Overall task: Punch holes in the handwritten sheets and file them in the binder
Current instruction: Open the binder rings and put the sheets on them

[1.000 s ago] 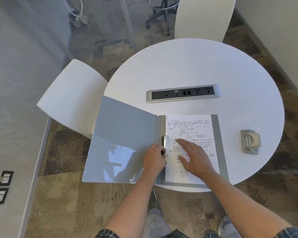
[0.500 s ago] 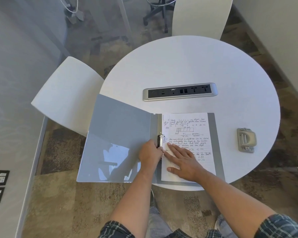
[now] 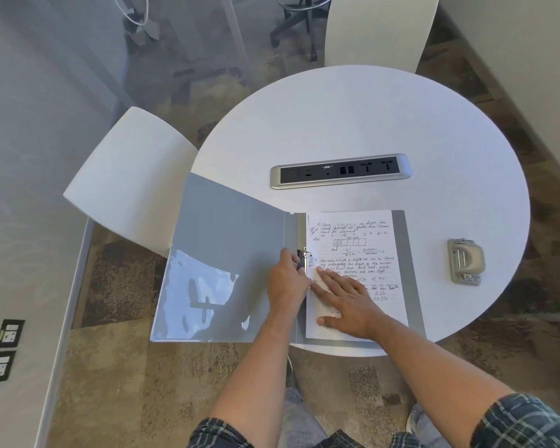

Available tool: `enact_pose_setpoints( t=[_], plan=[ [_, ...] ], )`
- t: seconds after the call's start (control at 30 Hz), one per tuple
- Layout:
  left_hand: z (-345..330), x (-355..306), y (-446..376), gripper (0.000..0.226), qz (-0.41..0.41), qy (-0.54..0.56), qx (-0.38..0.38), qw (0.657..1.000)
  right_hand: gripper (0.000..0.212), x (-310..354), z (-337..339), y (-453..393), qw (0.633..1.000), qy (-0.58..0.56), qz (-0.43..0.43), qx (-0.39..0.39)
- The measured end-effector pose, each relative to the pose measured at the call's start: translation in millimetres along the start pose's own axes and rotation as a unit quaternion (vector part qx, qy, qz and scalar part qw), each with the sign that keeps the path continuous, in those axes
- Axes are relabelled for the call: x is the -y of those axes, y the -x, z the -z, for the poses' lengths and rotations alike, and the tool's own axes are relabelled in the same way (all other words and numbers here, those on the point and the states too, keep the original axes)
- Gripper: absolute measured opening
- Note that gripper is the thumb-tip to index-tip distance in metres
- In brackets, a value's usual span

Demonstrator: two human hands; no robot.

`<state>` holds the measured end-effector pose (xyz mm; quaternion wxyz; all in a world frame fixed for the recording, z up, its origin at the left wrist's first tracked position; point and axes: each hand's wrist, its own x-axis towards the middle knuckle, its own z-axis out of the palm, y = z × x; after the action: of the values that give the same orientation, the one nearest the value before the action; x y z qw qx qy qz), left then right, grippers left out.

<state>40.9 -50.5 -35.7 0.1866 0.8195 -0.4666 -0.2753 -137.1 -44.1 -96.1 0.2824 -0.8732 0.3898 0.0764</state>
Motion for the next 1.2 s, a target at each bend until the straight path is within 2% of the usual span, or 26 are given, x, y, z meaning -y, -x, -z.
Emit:
enact_pose_setpoints(
  t=[0.1, 0.27, 0.37, 0.43, 0.53, 0.67, 0.8, 0.93, 1.2],
  plan=[
    [4, 7, -4, 0.028, 0.052, 0.106, 0.038, 0.992, 0.094, 2, 1, 1, 1.000, -0.008, -0.005, -0.001],
    [0, 19, -3, 0.018, 0.125, 0.289, 0.084, 0.945, 0.099, 0, 0, 2, 1.000, -0.018, 0.001, -0.004],
    [-2, 20, 4, 0.014, 0.130, 0.333, 0.111, 0.927, 0.102, -1, 1, 2, 1.000, -0.019, 0.008, -0.005],
    [-3, 17, 7, 0.020, 0.118, 0.325, 0.128, 0.930, 0.104, -3, 2, 2, 1.000, -0.020, 0.012, -0.002],
    [-4, 17, 8, 0.025, 0.111, 0.276, 0.111, 0.948, 0.107, -4, 2, 2, 0.999, -0.030, 0.017, -0.005],
    [-2, 15, 12, 0.011, 0.095, 0.236, 0.102, 0.962, 0.105, -4, 0, 2, 1.000, -0.025, 0.013, -0.012],
    [7, 19, 17, 0.011, 0.069, 0.192, 0.086, 0.975, 0.095, -1, -1, 3, 1.000, -0.013, 0.009, -0.025],
    [12, 23, 23, 0.004, 0.054, 0.130, 0.080, 0.987, 0.103, 1, 0, 4, 0.999, -0.013, 0.002, -0.035],
    [11, 18, 26, 0.010, 0.034, 0.067, 0.072, 0.995, 0.086, 7, 3, 4, 0.997, -0.056, -0.018, -0.047]
  ],
)
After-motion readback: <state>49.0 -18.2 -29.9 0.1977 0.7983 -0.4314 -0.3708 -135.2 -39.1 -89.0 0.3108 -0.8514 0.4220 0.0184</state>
